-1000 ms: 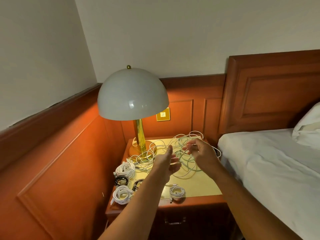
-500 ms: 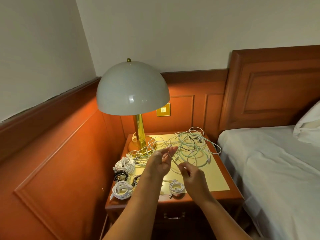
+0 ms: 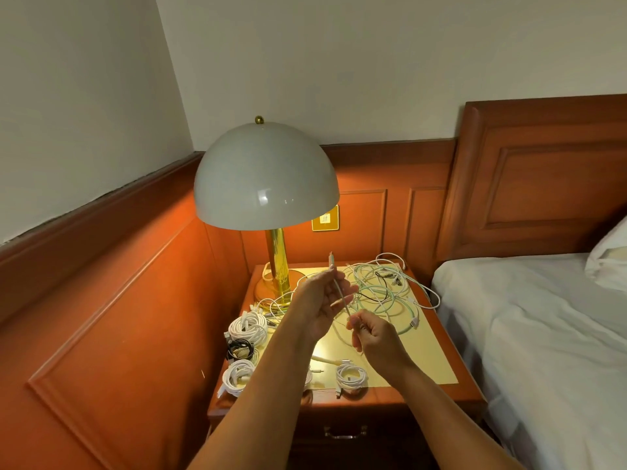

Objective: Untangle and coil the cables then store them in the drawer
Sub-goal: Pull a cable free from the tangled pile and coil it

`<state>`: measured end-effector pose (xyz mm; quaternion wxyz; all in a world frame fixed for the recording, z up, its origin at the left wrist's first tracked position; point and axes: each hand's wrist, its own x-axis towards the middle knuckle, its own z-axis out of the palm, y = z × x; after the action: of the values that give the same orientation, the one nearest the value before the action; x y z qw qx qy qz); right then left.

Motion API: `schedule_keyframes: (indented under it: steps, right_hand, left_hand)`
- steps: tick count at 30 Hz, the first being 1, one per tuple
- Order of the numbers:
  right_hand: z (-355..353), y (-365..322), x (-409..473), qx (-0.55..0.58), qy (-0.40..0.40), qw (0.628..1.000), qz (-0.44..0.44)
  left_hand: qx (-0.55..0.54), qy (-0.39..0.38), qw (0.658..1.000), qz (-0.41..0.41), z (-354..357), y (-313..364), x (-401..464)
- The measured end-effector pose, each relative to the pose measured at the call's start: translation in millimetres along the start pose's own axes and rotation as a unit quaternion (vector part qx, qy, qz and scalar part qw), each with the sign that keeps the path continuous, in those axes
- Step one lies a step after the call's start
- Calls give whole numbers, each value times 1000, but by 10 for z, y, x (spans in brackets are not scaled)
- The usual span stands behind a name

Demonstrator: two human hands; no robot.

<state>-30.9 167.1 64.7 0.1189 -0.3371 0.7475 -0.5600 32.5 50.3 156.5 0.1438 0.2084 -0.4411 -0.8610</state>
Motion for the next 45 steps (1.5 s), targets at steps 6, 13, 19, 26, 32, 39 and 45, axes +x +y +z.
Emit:
schedule_keyframes:
  steps: [6,13,19,26,32,39,45]
  right_hand:
    - [-99,-42,256,41,-96,990,90]
    - [-345,-132,791,-105,-103,982,119]
    - [-681,-553,1325,-333,-47,941,28]
    - [-1000,-1044,1733,-451,-75,875,-159]
    - [-1104,-1286,1510,-550,-32,824,-131]
    - [-1053,-922,878,-337,-65,938,-47]
    - [-734,-249,390,-46,-23,998,38]
  left_hand:
    - [-21,-12,997,68,5,225,57]
    - [143,-53,981,120,-46,309,132]
    - [332,-73,926,161,-41,293,252]
    - [406,-70,904,110,140,328,541]
    - [467,-24,880,77,159,268,862]
    - [203,-4,978,41,214,83,936]
    - [49,-27,998,4,313,59,868]
